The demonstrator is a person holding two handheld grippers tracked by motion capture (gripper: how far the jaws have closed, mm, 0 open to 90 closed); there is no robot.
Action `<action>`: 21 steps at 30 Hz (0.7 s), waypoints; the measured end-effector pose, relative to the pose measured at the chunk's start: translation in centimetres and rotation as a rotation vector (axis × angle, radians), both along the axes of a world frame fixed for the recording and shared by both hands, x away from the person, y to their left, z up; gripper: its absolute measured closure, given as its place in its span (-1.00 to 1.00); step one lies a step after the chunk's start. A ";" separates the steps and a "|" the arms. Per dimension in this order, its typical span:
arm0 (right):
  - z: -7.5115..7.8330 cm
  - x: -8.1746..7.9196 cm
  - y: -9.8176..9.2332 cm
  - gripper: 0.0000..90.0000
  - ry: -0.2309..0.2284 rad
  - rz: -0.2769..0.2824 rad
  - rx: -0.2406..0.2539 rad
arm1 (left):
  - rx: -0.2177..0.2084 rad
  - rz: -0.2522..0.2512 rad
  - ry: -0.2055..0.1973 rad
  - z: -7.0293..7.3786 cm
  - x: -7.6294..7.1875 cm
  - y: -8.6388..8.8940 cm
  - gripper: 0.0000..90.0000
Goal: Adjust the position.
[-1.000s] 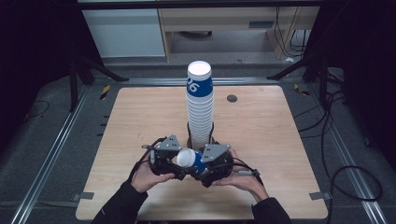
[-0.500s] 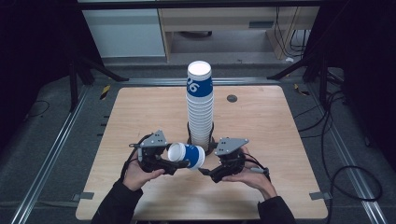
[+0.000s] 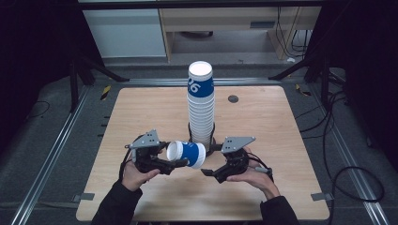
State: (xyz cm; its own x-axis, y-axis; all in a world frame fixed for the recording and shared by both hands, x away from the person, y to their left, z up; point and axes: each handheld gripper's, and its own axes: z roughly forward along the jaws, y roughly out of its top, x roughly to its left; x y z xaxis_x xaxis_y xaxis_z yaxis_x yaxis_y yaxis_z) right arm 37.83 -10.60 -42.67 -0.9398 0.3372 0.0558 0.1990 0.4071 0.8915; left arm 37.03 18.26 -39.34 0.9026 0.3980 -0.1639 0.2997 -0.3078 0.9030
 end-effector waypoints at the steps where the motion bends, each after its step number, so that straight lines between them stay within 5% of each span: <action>1: -0.1 0.0 0.1 -0.81 0.004 0.007 0.003 | -0.003 -0.009 0.001 0.0 0.0 -0.1 -0.44; 21: -0.7 -0.2 1.4 -0.82 0.035 0.114 0.038 | -0.005 -0.131 0.027 -0.5 -0.5 -1.8 -0.44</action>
